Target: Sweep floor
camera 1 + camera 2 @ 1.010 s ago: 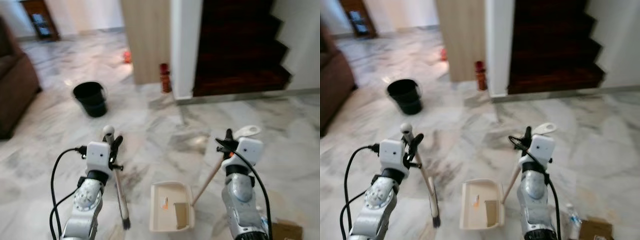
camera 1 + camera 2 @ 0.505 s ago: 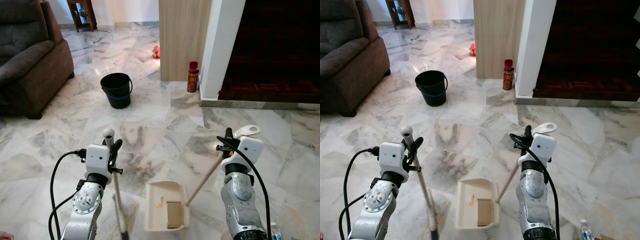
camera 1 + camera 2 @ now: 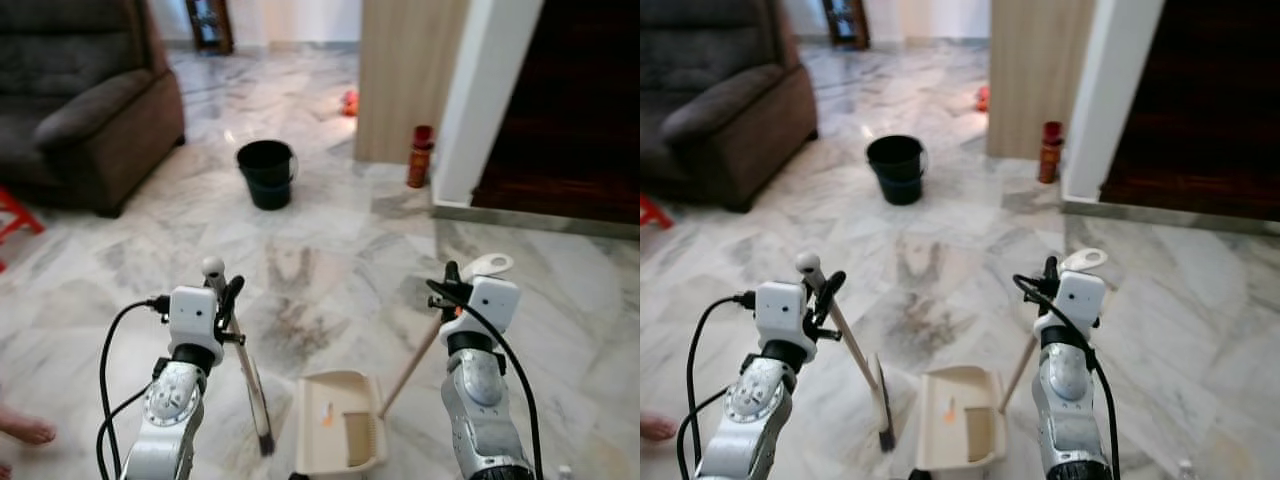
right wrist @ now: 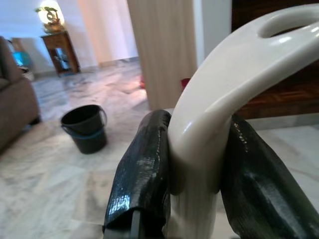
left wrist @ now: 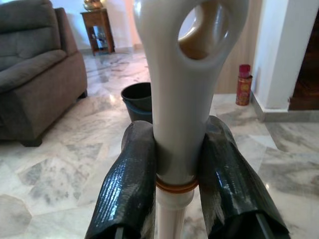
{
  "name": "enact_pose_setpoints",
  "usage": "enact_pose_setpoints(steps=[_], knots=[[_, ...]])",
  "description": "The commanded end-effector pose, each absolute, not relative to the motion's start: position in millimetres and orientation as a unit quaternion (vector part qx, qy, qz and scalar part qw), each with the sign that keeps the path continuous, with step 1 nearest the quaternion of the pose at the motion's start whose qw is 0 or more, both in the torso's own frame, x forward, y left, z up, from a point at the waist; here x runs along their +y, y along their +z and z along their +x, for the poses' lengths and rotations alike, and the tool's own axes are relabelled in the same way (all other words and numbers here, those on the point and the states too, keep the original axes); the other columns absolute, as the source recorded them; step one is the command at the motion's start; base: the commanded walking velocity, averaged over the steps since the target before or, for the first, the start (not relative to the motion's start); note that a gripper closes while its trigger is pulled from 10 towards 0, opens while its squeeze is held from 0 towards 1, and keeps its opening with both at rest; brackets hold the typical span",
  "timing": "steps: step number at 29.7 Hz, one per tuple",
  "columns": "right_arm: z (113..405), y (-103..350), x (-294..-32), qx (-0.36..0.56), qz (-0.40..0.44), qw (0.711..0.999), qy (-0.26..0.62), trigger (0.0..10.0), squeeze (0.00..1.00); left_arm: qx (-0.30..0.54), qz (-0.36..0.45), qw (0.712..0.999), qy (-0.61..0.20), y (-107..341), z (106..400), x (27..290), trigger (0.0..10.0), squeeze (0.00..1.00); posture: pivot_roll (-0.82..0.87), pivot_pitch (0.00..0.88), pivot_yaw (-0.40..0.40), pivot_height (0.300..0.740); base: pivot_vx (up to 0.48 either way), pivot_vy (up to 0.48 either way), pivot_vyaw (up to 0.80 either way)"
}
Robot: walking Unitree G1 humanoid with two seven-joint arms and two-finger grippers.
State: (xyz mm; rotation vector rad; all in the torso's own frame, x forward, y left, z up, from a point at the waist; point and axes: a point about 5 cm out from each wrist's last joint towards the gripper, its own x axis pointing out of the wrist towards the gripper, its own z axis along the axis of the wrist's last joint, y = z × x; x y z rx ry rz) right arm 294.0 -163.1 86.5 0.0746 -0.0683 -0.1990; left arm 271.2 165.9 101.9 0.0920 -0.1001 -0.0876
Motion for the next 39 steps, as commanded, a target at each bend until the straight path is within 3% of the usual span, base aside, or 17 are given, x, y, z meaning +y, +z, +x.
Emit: enact_pose_setpoints(steps=[1, 7, 39], knots=[[298.3, 95.5, -160.1, -0.051, 0.041, 0.993, -0.093, 10.0, 0.00, -0.066, 0.056, 0.995, -0.040, 111.4, 273.0, 169.0, 10.0, 0.00, 0.10, 0.036, 0.041, 0.740, 0.000, 0.000, 0.00], [298.4, 94.6, -159.7, -0.047, 0.043, 0.994, -0.092, 10.0, 0.00, -0.066, 0.056, 0.995, -0.041, 111.8, 273.2, 168.7, 10.0, 0.00, 0.10, 0.039, 0.041, 0.740, 0.000, 0.000, 0.00], [300.2, 95.5, -153.2, -0.048, 0.059, 0.995, -0.065, 10.0, 0.00, -0.065, 0.056, 0.995, -0.041, 111.6, 273.5, 167.9, 10.0, 0.00, 0.11, 0.022, 0.040, 0.740, 0.293, 0.000, 0.07]])
